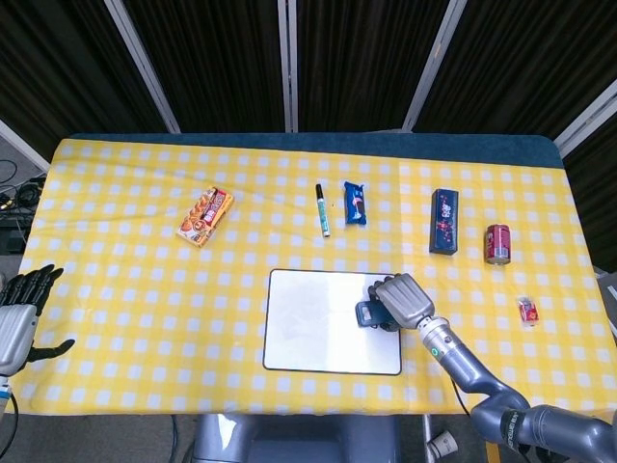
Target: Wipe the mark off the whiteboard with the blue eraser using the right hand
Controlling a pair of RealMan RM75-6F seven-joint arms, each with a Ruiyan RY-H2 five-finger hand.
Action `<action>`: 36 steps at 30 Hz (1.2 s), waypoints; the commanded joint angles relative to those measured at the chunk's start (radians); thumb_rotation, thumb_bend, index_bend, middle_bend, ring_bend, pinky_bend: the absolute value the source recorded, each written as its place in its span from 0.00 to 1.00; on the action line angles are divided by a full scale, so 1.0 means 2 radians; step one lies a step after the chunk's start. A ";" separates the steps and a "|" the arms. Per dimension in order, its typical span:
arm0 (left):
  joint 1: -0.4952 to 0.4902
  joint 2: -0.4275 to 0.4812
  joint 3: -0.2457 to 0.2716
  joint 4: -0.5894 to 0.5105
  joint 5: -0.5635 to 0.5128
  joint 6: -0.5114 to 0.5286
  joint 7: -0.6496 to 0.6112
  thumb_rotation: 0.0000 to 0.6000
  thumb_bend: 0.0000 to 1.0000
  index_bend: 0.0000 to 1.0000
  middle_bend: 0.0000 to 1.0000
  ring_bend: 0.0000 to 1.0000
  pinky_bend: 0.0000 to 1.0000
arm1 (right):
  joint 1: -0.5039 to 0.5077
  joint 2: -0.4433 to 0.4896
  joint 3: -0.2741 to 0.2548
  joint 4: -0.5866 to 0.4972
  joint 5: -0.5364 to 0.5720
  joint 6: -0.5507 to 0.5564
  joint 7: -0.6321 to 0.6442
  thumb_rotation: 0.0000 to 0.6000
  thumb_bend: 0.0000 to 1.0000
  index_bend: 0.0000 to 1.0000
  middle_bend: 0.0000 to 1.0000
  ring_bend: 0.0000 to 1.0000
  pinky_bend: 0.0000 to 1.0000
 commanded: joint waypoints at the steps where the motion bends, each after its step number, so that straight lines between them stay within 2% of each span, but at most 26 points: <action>1: 0.000 0.000 0.000 0.000 -0.001 -0.001 0.001 1.00 0.00 0.00 0.00 0.00 0.00 | 0.000 -0.002 -0.009 -0.006 0.006 -0.002 -0.011 1.00 0.38 0.51 0.56 0.45 0.49; 9: -0.002 -0.003 0.001 0.001 -0.002 -0.002 0.006 1.00 0.00 0.00 0.00 0.00 0.00 | -0.006 0.023 -0.042 -0.050 -0.010 -0.007 -0.010 1.00 0.40 0.53 0.58 0.47 0.50; 17: -0.005 -0.007 0.001 0.002 -0.008 -0.007 0.014 1.00 0.00 0.00 0.00 0.00 0.00 | -0.004 0.032 -0.055 -0.072 -0.025 -0.008 -0.008 1.00 0.42 0.53 0.59 0.48 0.50; 23: -0.005 -0.008 0.000 0.001 -0.011 -0.007 0.016 1.00 0.00 0.00 0.00 0.00 0.00 | -0.002 0.010 -0.044 -0.034 -0.027 0.010 -0.012 1.00 0.43 0.53 0.59 0.48 0.50; 30: -0.005 -0.007 0.001 0.000 -0.009 -0.005 0.014 1.00 0.00 0.00 0.00 0.00 0.00 | 0.006 -0.011 -0.022 0.010 -0.004 0.015 -0.027 1.00 0.43 0.53 0.59 0.48 0.50; 36: -0.004 -0.005 0.001 0.001 -0.008 -0.004 0.008 1.00 0.00 0.00 0.00 0.00 0.00 | 0.012 -0.015 -0.013 0.014 0.010 0.013 -0.030 1.00 0.44 0.53 0.59 0.48 0.50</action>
